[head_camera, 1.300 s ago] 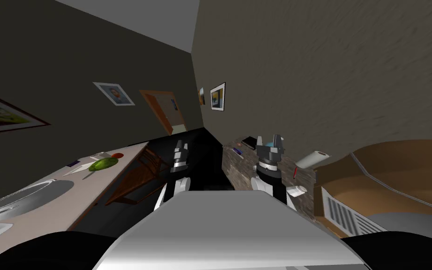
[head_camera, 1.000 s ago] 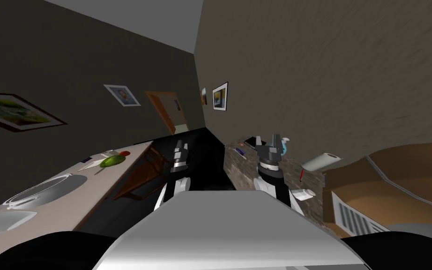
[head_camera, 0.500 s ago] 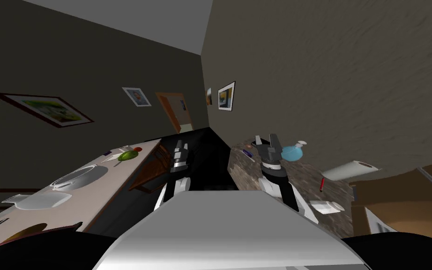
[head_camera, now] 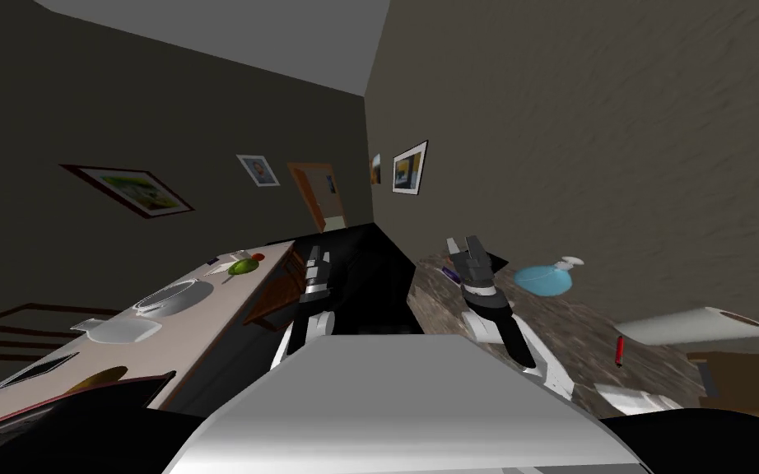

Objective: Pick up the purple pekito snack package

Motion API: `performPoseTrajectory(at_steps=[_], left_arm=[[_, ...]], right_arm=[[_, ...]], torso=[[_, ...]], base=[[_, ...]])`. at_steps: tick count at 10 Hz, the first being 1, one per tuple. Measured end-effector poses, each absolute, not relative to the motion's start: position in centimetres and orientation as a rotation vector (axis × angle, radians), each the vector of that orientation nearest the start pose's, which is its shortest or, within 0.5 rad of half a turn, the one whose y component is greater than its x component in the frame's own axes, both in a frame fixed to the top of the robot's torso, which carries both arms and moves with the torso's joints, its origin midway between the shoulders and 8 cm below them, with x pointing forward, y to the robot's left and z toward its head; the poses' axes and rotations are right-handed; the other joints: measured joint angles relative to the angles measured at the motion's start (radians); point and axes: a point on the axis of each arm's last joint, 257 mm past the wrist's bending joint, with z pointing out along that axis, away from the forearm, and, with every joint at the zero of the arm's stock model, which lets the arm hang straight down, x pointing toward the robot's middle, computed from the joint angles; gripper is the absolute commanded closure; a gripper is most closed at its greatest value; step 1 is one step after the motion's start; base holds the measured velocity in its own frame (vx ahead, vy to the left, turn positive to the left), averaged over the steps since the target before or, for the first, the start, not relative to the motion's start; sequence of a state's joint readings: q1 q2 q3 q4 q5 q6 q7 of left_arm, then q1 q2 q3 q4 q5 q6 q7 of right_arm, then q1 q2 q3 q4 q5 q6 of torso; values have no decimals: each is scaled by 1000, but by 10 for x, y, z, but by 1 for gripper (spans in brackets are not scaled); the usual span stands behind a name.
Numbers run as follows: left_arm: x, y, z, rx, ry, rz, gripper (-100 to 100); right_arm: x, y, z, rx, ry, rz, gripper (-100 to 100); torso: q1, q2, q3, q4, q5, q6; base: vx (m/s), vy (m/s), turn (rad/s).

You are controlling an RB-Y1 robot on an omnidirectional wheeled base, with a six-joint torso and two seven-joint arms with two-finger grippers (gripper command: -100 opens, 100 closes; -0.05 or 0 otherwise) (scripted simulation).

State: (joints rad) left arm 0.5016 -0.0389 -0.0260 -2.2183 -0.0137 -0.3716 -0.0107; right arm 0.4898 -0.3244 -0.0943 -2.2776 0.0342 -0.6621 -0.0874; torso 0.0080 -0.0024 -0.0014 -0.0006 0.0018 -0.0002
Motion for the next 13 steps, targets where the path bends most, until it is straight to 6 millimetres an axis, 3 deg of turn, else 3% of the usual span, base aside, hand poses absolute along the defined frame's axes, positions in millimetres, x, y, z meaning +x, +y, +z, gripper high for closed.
performPoseTrajectory(at_steps=[7,13], left_arm=[[375,278,-31,-831,722,-1263,0],[375,278,-31,-831,723,-1263,0]], right_arm=[[330,-253,36,152,930,1278,-100],[344,-255,3,56,1110,1214,-100]], torso=[[-2,-1,-1,0,0,1],[-3,0,0,0,0,1]], base=[[57,91,125],[63,79,106]])
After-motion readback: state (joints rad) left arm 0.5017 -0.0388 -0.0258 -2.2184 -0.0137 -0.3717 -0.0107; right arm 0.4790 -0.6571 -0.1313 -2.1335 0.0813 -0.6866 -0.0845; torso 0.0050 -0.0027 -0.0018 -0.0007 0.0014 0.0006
